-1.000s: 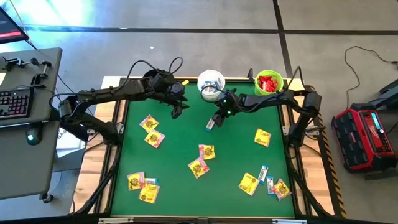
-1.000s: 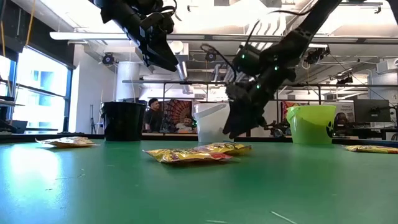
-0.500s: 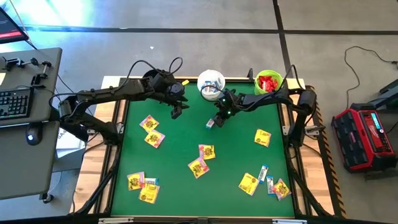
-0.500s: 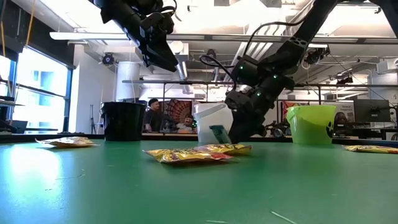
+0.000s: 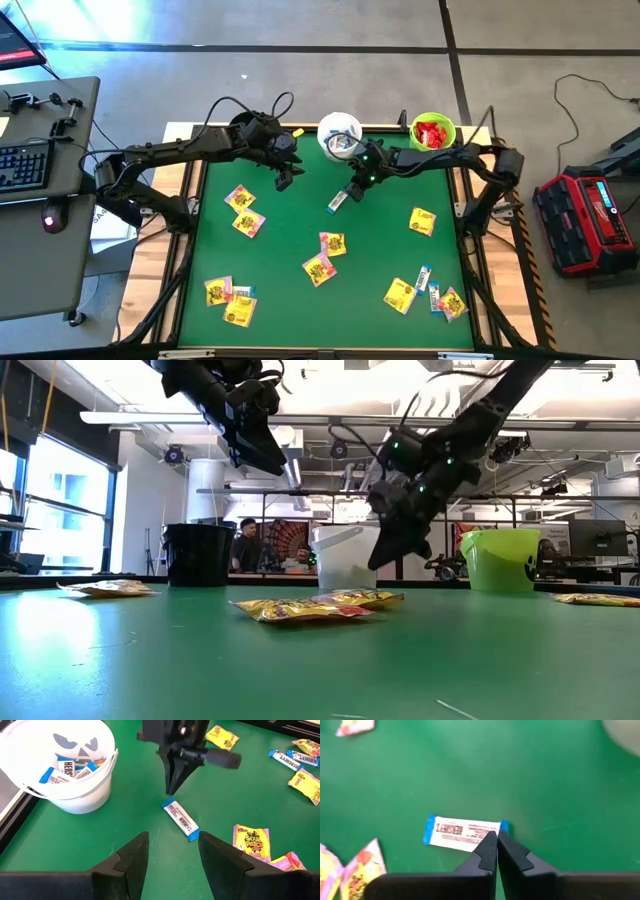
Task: Sort candy by brand, put in halloween buckets
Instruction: Put the white candy into the white bucket
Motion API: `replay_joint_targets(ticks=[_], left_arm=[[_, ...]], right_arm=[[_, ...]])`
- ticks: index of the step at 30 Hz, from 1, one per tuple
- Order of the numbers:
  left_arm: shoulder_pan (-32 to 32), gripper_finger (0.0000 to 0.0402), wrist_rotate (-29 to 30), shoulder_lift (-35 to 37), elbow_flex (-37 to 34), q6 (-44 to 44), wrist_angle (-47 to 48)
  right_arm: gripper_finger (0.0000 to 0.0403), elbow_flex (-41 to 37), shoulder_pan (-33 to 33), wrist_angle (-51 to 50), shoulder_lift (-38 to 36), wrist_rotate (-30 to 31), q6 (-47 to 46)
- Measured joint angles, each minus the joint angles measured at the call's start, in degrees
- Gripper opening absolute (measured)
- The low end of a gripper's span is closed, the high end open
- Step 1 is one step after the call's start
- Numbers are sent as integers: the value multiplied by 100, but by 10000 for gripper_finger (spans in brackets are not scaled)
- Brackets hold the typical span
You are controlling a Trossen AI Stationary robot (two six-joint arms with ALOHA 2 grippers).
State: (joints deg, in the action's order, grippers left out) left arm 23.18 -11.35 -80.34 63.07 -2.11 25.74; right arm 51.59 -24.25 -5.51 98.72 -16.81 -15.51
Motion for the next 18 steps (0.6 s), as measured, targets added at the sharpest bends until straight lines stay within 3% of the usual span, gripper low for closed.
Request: replay_joint_targets(ticks=[4,8,11,18], left_arm=[[4,165,0,0,0,-2,0],[2,165,0,0,0,-4,5],[2,165,-1,0,-42,-2,-26],[-11,165,2,-2,-297,166,1]], right_arm=[[0,0,83,-150,-348,40,163],[17,2,517,-314,-477,42,1043],[58,2,811,-393,-453,85,1424],[172,9,955,-511,-427,1218,2336]])
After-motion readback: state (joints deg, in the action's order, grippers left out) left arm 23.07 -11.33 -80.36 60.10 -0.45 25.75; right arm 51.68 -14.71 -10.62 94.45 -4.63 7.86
